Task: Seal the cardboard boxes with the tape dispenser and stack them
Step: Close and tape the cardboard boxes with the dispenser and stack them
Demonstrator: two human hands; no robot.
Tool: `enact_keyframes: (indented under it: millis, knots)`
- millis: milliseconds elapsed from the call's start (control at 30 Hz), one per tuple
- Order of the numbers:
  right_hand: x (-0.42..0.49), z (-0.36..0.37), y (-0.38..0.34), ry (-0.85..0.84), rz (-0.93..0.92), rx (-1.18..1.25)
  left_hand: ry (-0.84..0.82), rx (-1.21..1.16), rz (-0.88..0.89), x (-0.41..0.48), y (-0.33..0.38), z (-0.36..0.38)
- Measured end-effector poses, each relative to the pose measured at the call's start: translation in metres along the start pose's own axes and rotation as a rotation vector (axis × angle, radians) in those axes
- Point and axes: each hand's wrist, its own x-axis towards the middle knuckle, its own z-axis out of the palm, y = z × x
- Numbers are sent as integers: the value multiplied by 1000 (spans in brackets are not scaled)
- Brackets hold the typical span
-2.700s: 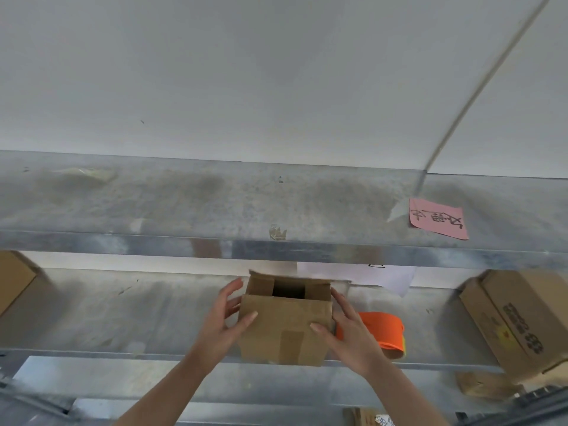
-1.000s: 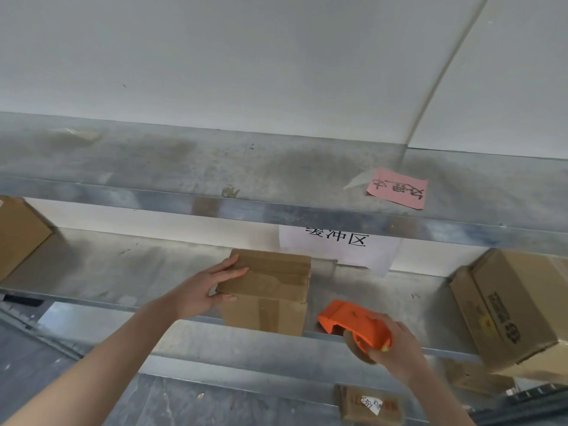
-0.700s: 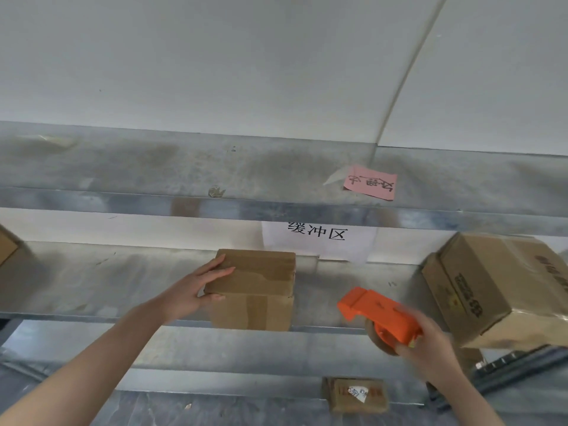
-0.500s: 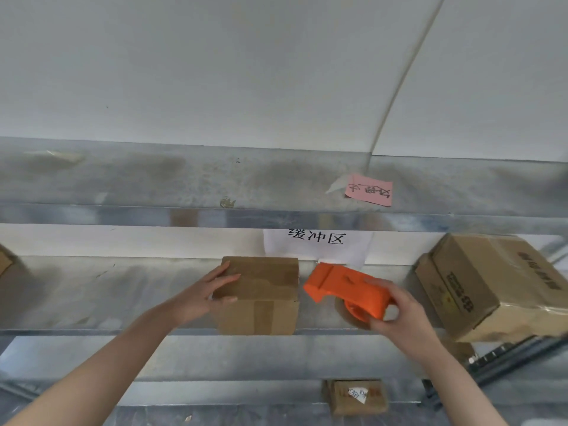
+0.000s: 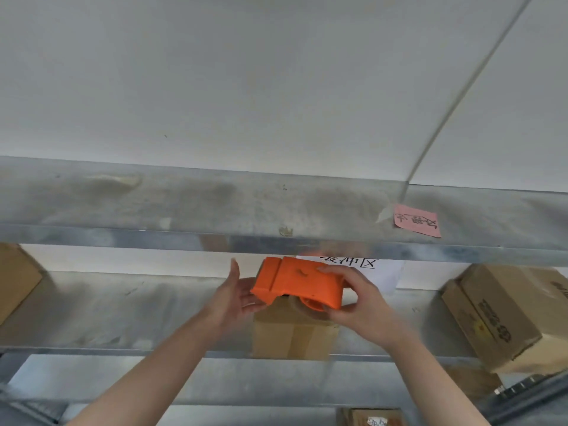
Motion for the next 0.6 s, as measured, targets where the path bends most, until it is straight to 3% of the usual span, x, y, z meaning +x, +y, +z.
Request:
enact_keyframes:
  millis: [100,300,600]
  knots:
    - [9,14,-5,-36,-7,15,-86,-176,-113,-6,7,-9]
    - [14,26,-7,-58,-14,27,-12,-221,-118,-5,0,-17]
    - [15,18,11,-79,-9,27,27,-26,18,2,-16,-14]
